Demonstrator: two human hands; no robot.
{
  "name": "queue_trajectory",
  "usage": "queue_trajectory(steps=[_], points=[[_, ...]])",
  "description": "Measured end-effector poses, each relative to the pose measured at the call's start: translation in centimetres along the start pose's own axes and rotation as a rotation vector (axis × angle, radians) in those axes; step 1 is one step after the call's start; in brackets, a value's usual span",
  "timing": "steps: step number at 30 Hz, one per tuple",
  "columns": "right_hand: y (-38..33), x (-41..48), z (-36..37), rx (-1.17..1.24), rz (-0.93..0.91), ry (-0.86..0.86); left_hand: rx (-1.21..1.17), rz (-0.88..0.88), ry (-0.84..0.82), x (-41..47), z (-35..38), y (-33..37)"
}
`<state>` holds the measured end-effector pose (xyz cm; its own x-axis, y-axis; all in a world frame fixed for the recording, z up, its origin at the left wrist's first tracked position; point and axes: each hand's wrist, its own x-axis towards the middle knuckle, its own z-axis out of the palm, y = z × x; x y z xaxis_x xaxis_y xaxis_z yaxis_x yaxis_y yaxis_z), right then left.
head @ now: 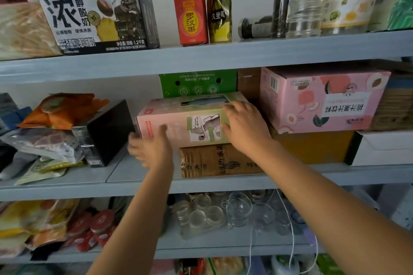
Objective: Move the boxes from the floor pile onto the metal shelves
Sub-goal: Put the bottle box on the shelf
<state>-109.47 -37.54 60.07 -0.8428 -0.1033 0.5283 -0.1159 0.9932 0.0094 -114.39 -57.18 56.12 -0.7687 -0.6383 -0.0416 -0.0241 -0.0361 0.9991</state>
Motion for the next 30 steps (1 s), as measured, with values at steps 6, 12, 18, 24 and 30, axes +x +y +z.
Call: queue_trajectory(steps=[6, 12, 18, 24, 30], points=[[-0.2, 1.1, 1.2, -0.029, 0.008, 0.011, -0.077, 0.091, -0.361, 3.4, -0.2, 1.1], [1.5, 1.5, 1.7, -0.073, 0.125, 0.003, -0.045, 0.092, -0.551, 2.0, 2.2, 1.6], [2.1, 1.4, 1.6, -0.031, 0.151, 0.002, -0.057, 0.092, -0.57, 2.1, 3.0, 0.9], [1.8, 1.0, 1.2, 0.002, 0.188, 0.011, -0.023, 0.101, -0.59, 1.9, 2.4, 1.4], [1.7, 1.2, 1.1, 0.06, 0.2, -0.024, -0.01, 0.158, -0.56, 0.1, 1.6, 1.8]])
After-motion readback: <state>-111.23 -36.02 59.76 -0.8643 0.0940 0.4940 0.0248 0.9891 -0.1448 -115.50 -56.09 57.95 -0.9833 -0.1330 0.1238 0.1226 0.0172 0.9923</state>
